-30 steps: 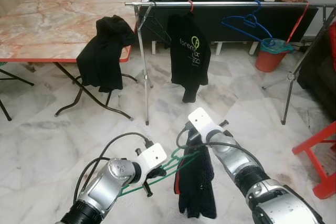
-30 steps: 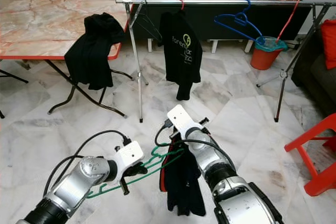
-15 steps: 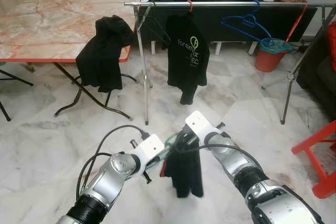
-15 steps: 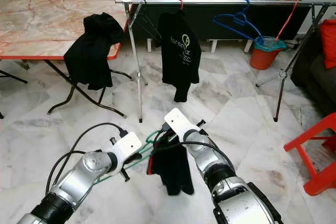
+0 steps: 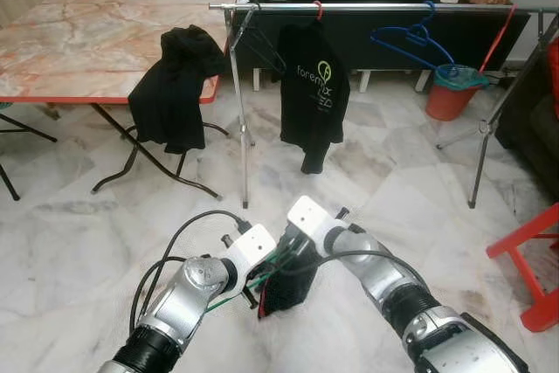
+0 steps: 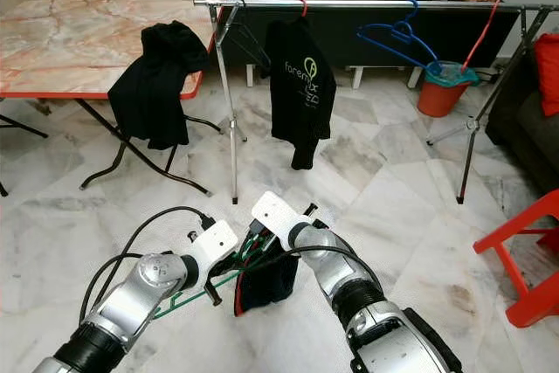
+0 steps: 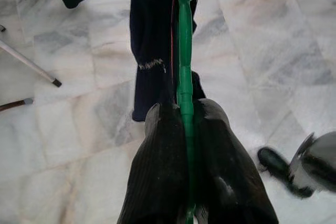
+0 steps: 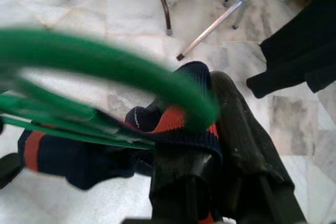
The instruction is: Hang hanger
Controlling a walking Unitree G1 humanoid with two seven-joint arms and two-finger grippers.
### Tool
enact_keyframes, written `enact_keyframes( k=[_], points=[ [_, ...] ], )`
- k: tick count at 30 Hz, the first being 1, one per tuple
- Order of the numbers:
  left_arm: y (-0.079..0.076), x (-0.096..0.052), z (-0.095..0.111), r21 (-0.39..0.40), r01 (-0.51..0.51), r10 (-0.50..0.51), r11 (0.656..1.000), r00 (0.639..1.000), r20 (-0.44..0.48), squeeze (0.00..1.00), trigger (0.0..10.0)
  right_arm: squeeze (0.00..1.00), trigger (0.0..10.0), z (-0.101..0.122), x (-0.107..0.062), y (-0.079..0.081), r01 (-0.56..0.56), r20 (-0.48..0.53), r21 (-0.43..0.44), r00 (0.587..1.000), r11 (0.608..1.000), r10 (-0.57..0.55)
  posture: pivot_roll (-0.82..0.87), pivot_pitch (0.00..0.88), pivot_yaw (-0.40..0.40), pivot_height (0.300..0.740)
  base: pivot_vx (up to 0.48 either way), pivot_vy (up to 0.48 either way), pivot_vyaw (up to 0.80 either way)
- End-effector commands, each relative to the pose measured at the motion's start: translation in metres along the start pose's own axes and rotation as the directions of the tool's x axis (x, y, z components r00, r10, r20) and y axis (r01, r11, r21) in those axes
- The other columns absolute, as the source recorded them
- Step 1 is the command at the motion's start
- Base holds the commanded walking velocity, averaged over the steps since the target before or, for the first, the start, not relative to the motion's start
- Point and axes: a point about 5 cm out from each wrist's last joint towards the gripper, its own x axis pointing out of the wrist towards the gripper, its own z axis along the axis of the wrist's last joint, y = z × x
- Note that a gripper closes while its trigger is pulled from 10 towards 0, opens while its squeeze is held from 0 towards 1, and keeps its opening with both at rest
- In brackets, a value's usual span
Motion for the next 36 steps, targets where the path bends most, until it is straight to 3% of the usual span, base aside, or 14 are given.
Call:
enact_keyframes(
  k=[1, 6, 8, 14, 21, 24, 28, 32, 36],
  points=[
    [-0.001, 0.003, 0.005, -0.050, -0.008, 0.010, 0.999, 0.999, 0.051, 0.00, 10.0, 0.00, 10.0, 0.017, 0.001, 0.003, -0.040, 0.077, -0.049, 0.996, 0.998, 0.044, -0.06, 0.000, -0.033, 0.740, 0.000, 0.000, 0.00],
    [0.009, 0.006, 0.009, -0.124, -0.116, 0.126, 0.985, 0.989, 0.081, 0.00, 10.0, 0.00, 10.0, 0.017, 0.000, 0.003, -0.042, 0.081, -0.052, 0.996, 0.998, 0.046, -0.06, 0.000, -0.033, 0.740, 0.000, 0.000, 0.00],
    [0.015, 0.007, 0.017, -0.211, -0.176, 0.206, 0.961, 0.970, 0.128, 0.00, 10.0, 0.00, 10.0, 0.018, 0.000, 0.002, -0.030, 0.081, -0.022, 0.996, 0.999, 0.032, -0.06, 0.000, -0.033, 0.740, 0.000, 0.000, 0.00],
    [0.021, 0.008, 0.028, -0.258, -0.248, 0.298, 0.934, 0.938, 0.177, 0.00, 10.0, 0.00, 10.0, 0.015, -0.001, -0.008, 0.052, 0.035, 0.038, 0.998, 0.998, -0.054, -0.07, 0.000, -0.032, 0.740, 0.000, 0.000, 0.00],
    [0.022, 0.007, 0.027, -0.278, -0.275, 0.333, 0.920, 0.924, 0.190, 0.00, 10.0, 0.00, 10.0, 0.004, -0.005, -0.017, 0.162, -0.023, 0.074, 0.987, 0.984, -0.161, -0.06, 0.000, -0.033, 0.740, 0.000, 0.000, 0.00],
    [0.029, 0.005, 0.028, -0.314, -0.324, 0.395, 0.892, 0.898, 0.196, 0.00, 10.0, 0.00, 10.0, 0.002, -0.007, -0.018, 0.186, -0.037, 0.088, 0.982, 0.979, -0.183, -0.06, 0.000, -0.033, 0.740, 0.000, 0.000, 0.00],
    [0.028, 0.007, 0.033, -0.338, -0.291, 0.374, 0.895, 0.903, 0.211, 0.00, 10.0, 0.00, 10.0, 0.001, -0.007, -0.010, 0.171, -0.017, 0.097, 0.985, 0.980, -0.171, -0.06, 0.000, -0.033, 0.740, 0.000, 0.000, 0.00],
    [0.015, 0.011, 0.035, -0.290, -0.206, 0.279, 0.934, 0.931, 0.236, 0.00, 10.0, 0.00, 10.0, 0.015, -0.005, -0.002, 0.117, 0.079, 0.064, 0.989, 0.991, -0.122, -0.07, 0.000, -0.033, 0.740, 0.000, 0.000, 0.00],
    [0.016, 0.011, 0.034, -0.305, -0.223, 0.301, 0.926, 0.924, 0.238, 0.00, 10.0, 0.00, 10.0, 0.021, -0.006, -0.001, 0.099, 0.095, 0.045, 0.990, 0.994, -0.103, -0.07, 0.000, -0.033, 0.740, 0.000, 0.000, 0.00]
  ],
)
